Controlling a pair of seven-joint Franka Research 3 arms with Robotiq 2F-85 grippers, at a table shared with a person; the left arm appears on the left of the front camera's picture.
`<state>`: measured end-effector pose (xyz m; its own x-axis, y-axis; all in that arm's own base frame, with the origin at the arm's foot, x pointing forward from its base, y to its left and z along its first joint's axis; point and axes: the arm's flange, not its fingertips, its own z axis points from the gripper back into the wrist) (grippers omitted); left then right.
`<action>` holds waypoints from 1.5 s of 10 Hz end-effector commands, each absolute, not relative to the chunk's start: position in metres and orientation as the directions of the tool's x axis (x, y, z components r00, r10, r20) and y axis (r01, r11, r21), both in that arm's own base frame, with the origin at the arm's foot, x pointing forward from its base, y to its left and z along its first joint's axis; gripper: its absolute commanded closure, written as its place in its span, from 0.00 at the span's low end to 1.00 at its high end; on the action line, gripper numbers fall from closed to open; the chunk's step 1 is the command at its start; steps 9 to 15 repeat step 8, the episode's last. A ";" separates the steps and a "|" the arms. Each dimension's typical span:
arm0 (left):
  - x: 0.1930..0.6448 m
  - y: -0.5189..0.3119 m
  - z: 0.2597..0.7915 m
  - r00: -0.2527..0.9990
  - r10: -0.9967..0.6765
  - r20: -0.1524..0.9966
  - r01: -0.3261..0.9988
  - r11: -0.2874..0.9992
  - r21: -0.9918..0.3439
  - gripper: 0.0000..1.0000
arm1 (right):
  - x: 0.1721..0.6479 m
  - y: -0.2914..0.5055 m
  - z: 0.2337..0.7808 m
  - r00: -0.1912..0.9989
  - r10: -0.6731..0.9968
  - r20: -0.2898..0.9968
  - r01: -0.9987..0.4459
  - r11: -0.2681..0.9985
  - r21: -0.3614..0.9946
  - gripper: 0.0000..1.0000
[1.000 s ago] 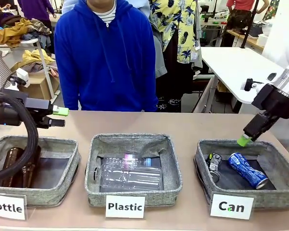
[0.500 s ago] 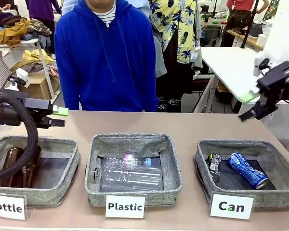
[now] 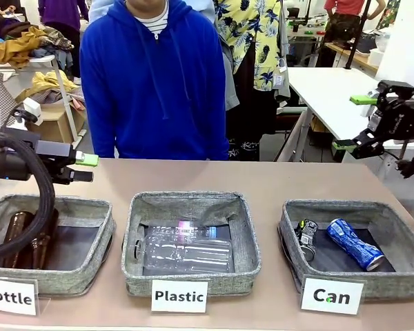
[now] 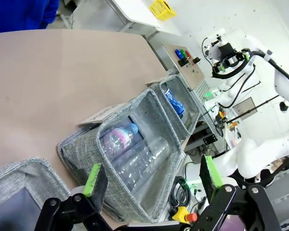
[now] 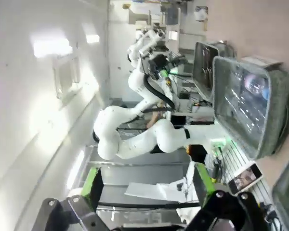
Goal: Sort the can waste into the basket.
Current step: Pick up the can waste from the table and place it in the right Fabric basket.
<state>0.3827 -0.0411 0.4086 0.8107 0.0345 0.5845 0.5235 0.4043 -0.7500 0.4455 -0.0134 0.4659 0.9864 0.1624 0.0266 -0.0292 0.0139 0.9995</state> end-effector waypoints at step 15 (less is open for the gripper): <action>0.381 -0.040 0.409 0.813 0.034 0.582 0.524 0.396 -0.754 0.00 | 0.431 -0.014 0.480 0.970 0.219 0.102 -0.123 0.083 0.989 0.00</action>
